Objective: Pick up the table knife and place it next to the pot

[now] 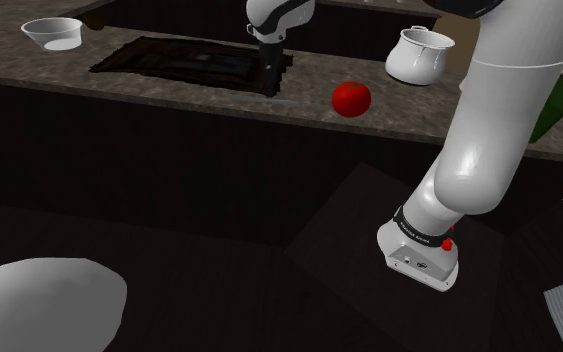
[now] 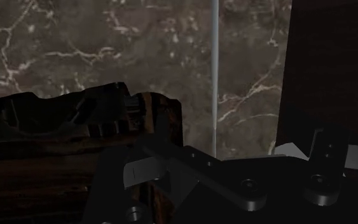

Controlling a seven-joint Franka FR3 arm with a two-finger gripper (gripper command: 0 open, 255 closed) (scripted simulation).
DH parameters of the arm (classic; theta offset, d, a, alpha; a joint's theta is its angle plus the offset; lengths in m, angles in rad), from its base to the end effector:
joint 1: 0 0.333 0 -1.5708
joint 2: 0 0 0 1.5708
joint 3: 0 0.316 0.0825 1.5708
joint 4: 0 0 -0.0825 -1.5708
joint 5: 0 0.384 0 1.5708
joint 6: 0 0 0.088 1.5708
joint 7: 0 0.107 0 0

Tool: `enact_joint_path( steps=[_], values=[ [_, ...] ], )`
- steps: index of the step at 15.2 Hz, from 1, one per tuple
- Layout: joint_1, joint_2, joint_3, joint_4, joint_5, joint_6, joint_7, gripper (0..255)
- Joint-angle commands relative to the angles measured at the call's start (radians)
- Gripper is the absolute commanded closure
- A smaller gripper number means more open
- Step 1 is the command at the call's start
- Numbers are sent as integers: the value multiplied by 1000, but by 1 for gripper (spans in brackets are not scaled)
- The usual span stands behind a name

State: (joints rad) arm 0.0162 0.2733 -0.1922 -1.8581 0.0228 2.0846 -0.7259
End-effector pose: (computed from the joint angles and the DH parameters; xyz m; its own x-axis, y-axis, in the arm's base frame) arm 0.6083 -0.1006 0.3726 0.8543 0.5171 -0.0524 0.5176 -0.8556 -0.0034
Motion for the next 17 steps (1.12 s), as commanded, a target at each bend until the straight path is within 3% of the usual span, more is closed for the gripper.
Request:
enact_joint_path(
  steps=[1, 11, 12, 17],
  values=[
    [-1, 11, 1, -14, 2, 25, -3, 0],
    [-2, 26, 2, -30, 6, 56, -5, 0],
    [-2, 26, 2, -30, 6, 56, -5, 255],
    [-2, 26, 2, -30, 6, 56, -5, 255]
  ],
)
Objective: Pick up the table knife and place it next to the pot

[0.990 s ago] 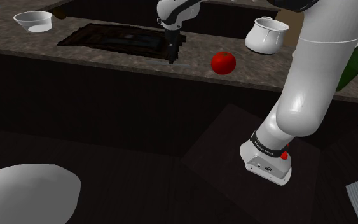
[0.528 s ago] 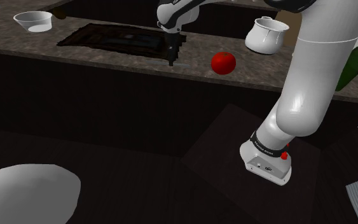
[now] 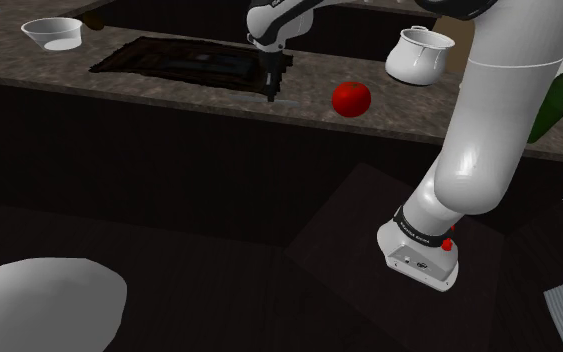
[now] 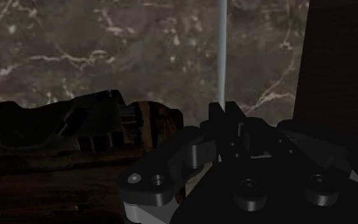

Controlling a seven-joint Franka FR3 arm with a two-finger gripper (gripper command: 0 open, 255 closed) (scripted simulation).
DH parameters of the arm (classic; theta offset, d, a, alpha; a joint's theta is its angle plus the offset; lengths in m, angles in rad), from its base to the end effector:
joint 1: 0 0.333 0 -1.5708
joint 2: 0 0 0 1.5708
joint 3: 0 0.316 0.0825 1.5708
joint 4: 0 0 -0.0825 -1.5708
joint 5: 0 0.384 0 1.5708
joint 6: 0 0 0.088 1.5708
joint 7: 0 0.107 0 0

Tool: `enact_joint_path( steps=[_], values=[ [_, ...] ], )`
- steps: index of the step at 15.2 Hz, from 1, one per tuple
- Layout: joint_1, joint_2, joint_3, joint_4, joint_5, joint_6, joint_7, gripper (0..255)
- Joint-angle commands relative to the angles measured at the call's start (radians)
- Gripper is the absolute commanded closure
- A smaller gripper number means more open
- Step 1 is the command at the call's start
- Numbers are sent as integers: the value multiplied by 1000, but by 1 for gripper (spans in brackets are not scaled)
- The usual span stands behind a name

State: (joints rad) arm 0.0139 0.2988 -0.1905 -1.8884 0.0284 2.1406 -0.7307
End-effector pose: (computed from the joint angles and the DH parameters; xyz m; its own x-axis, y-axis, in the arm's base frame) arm 0.6074 -0.1011 0.3481 0.8537 0.5181 -0.0520 0.5187 -0.8550 -0.0030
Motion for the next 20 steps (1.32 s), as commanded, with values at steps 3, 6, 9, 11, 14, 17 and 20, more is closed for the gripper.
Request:
enact_joint_path(
  steps=[3, 6, 9, 11, 14, 17, 20],
  values=[
    [0, 0, 0, 0, 0, 0, 0, 255],
    [1, -13, -1, 11, -3, -23, 1, 255],
    [2, -30, -2, 29, -7, -58, 3, 255],
    [3, -41, -3, 42, -9, -82, 4, 255],
    [3, -56, -4, 63, -12, -118, 5, 255],
    [4, -69, -5, 87, -15, -155, 6, 255],
    [4, -80, -5, 113, -17, -192, 7, 255]
  ],
)
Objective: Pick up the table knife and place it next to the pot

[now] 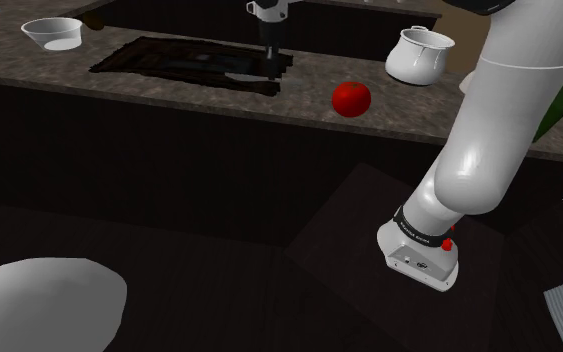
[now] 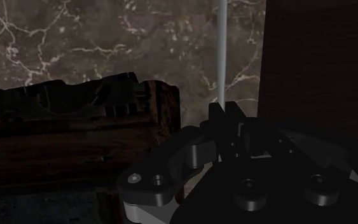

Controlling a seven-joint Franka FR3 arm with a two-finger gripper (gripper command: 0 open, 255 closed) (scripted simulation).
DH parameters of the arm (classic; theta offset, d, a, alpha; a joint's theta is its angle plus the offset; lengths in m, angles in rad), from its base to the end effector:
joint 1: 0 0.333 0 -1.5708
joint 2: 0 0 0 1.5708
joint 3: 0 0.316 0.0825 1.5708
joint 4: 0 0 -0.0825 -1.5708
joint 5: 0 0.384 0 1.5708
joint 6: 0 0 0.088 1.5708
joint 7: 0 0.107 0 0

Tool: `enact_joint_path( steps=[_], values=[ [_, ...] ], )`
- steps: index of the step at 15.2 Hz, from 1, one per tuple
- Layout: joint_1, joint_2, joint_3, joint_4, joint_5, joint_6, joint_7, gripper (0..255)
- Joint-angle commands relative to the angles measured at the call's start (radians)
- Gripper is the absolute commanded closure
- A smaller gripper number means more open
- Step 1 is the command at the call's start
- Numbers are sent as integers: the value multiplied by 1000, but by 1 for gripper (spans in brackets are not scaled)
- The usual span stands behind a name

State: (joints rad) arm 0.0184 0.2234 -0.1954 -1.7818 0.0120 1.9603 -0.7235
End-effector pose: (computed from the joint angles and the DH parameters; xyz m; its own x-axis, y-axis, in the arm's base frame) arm 0.6080 -0.1008 0.4277 0.8536 0.5183 -0.0517 0.5188 -0.8549 -0.0028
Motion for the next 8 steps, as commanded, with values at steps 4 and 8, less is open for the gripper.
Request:
enact_joint_path(
  steps=[4, 8],
  values=[
    [0, -17, -1, 44, -4, -61, 0, 255],
    [0, -26, -2, 86, -5, -112, 1, 255]
  ],
)
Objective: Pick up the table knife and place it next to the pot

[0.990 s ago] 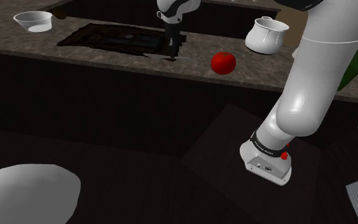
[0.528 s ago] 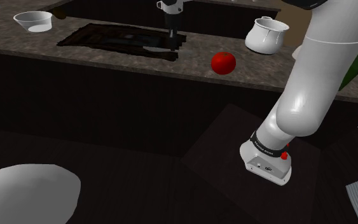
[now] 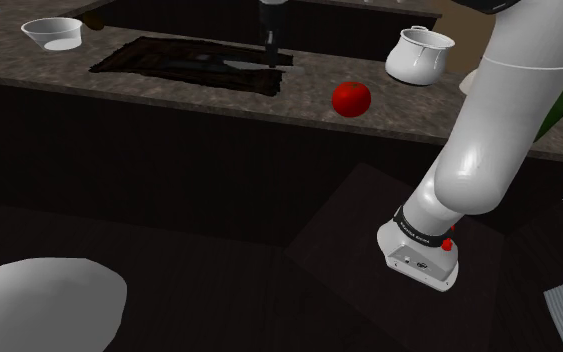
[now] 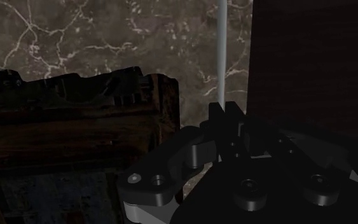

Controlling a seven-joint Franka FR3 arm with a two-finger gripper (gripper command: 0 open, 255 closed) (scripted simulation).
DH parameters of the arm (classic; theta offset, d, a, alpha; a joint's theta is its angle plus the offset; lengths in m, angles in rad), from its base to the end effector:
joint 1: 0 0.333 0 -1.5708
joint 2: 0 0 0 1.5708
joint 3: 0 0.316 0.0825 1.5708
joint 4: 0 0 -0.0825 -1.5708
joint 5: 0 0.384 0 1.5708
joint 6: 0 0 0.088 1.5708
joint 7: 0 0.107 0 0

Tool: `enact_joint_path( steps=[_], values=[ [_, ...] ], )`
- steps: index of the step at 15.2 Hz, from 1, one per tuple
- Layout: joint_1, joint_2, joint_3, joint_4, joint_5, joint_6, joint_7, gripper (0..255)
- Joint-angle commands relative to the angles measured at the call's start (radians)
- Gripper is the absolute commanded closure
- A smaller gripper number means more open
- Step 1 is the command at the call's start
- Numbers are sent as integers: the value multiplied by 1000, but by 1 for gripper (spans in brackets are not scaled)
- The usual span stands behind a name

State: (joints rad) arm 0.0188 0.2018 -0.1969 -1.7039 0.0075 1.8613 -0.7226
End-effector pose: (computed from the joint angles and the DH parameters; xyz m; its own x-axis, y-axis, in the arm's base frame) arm 0.6083 -0.1010 0.4692 0.8538 0.5180 -0.0516 0.5186 -0.8550 -0.0027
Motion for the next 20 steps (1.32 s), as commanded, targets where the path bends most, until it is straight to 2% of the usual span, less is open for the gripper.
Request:
enact_joint_path(
  steps=[1, 20],
  values=[
    [0, -6, 0, 19, -1, -26, 0, 255],
    [-6, 6, -3, 293, 1, -287, -7, 255]
  ],
)
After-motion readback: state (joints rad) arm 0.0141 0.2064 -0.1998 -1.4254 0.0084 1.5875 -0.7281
